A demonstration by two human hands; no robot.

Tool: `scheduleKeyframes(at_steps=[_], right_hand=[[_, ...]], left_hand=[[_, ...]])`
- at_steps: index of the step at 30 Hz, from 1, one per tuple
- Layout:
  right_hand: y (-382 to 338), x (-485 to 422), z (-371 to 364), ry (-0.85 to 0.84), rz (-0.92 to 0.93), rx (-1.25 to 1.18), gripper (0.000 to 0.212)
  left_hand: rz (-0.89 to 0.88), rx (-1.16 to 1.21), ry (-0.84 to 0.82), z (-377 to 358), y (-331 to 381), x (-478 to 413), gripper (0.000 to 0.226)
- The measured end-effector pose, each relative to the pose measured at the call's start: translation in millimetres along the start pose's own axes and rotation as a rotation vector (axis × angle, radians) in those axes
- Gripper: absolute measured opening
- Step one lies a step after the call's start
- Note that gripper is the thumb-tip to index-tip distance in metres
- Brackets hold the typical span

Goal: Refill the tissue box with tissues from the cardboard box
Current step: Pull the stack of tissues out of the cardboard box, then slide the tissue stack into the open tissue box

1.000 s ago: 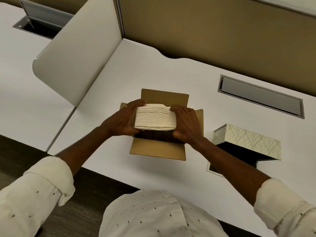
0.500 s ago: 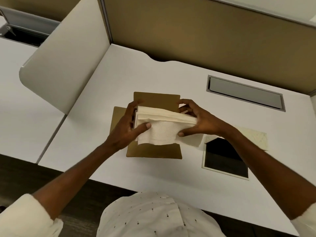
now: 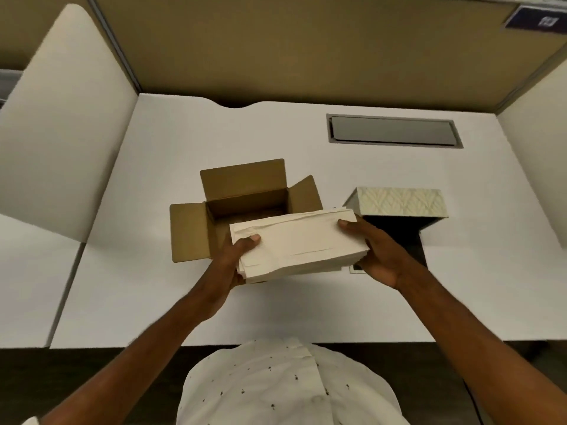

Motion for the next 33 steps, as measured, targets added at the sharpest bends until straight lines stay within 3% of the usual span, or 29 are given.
scheduleKeyframes(at_steps=[7, 13, 16, 21, 25, 28, 33], right_hand=[[0, 30, 39, -0.009, 0.059, -0.092, 0.062], [52, 33, 84, 0.070, -0.129, -0.407, 0.071], [89, 30, 106, 0.097, -0.231, -0.515, 0.049], [117, 26, 119, 0.043, -0.350, -0.409, 0.050], [97, 21, 141, -0.062, -0.291, -0.490, 0.053], [74, 18, 172, -0.106, -0.296, -0.541, 0.041], [28, 22, 227, -0.200, -0.278, -0.489, 0.101]], left_hand=[[-0.039, -0.061, -0.107, -28, 0, 13, 0.062], [-0.085, -0.183, -0.185, -79, 2, 26, 0.051], [-0.090, -0.210, -0.210, -109, 0, 33, 0.053], [-0.043, -0.178, -0.206, -151, -2, 46, 0.061], [-0.031, -0.139, -0.196, -177, -1, 49, 0.057], [-0.039, -0.154, -0.168, -193, -3, 48, 0.077], [-0.061, -0.210, -0.068, -206, -22, 37, 0.074]])
Point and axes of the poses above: each hand's wrist, its own x-axis away from the middle knuckle, its own z-axis out of the back of the hand, y = z × x, the point moved 5 cm from there along -x, towards the middle knuckle, and after that the axes turned 12 degrees about y, right-handed, at the moved point
